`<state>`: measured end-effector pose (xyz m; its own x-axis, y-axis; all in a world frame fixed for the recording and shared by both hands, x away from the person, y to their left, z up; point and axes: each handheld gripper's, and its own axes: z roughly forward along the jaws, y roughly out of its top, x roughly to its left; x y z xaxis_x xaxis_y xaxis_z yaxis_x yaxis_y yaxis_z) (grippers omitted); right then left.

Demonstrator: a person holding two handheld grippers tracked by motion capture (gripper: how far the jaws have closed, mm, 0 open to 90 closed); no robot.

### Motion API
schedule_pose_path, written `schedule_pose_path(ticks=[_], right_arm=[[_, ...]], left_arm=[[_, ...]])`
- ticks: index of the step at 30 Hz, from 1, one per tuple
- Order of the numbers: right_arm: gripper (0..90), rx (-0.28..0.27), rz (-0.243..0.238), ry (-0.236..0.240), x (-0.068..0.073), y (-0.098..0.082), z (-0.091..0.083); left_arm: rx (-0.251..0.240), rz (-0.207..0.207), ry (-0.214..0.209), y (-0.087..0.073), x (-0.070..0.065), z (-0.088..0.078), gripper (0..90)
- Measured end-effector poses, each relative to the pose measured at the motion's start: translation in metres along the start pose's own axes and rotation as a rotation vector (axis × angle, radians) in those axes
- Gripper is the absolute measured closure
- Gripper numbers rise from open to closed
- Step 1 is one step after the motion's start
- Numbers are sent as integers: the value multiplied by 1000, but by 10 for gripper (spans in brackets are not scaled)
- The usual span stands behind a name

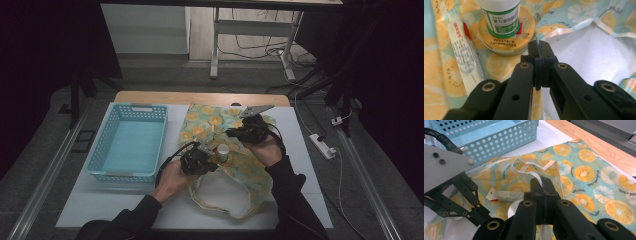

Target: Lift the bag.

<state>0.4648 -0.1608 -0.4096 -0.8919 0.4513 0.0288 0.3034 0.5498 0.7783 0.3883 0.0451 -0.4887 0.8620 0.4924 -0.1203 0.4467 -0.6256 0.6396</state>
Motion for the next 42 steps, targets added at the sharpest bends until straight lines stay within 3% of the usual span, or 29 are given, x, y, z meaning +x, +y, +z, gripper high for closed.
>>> schedule_pose_path(ticks=[11, 21, 32, 42], right_arm=[[892, 3, -10, 5, 1, 10, -5], [893, 18, -18, 13, 1, 21, -11], [892, 15, -30, 18, 2, 34, -19], [893, 7, -41, 21, 5, 46, -29]], left_arm=[[-66, -33, -46, 9, 1, -19, 897], [-108, -63, -114, 20, 9, -41, 897], [-138, -80, -145, 39, 20, -72, 897], [-155, -88, -134, 55, 32, -97, 897]])
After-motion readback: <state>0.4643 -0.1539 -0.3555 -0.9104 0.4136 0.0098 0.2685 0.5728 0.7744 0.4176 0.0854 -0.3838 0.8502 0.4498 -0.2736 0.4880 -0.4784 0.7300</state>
